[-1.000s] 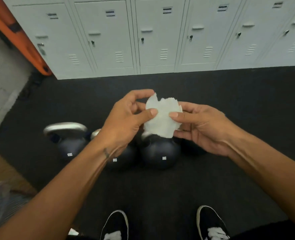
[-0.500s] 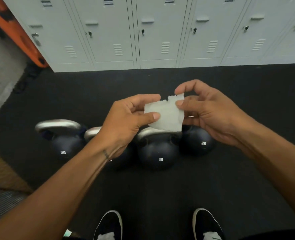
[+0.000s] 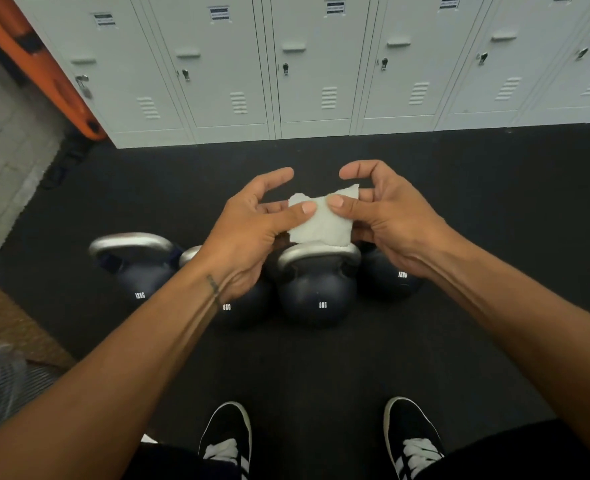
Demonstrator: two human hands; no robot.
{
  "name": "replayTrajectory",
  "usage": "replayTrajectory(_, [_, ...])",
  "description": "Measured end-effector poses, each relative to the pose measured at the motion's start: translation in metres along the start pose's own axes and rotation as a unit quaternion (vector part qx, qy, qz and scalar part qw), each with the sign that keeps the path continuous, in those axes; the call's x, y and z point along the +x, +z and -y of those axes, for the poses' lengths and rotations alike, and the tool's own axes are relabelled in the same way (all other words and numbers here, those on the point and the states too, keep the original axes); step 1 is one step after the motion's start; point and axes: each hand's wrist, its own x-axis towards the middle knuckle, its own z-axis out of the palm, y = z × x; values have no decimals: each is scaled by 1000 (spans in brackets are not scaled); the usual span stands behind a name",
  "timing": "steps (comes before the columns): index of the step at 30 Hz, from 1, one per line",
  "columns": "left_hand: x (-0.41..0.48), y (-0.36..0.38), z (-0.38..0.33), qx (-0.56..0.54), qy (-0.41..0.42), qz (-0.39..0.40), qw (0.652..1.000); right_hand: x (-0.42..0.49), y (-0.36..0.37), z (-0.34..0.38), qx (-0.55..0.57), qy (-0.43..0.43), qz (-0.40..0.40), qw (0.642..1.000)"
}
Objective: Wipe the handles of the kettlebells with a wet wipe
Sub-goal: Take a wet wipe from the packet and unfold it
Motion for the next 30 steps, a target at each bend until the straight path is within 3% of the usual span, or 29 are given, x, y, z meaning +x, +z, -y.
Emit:
replayTrajectory(6, [5, -6, 6, 47, -100, 49, 993, 3, -6, -1, -40, 17, 9, 999])
replayTrajectory(11, [11, -10, 6, 124, -14, 72, 990, 8, -11, -2, -85, 55, 25, 995])
replayTrajectory(18, [21, -7, 11, 237, 60, 23, 969, 11, -16, -2, -93, 60, 44, 993])
replayTrajectory(20, [23, -8, 10, 300, 83, 18, 950, 10, -18, -1, -171, 48, 51, 983])
replayTrajectory(23, [24, -7, 12, 415, 109, 34, 903, 9, -23, -1, -389, 3, 42, 920])
replayTrajectory(25, [24, -5, 14, 440, 115, 58, 889, 7, -26, 1, -449, -22, 33, 892])
replayTrajectory(30, [25, 9, 19, 264, 81, 87, 957, 0, -42, 20, -413, -31, 28, 910])
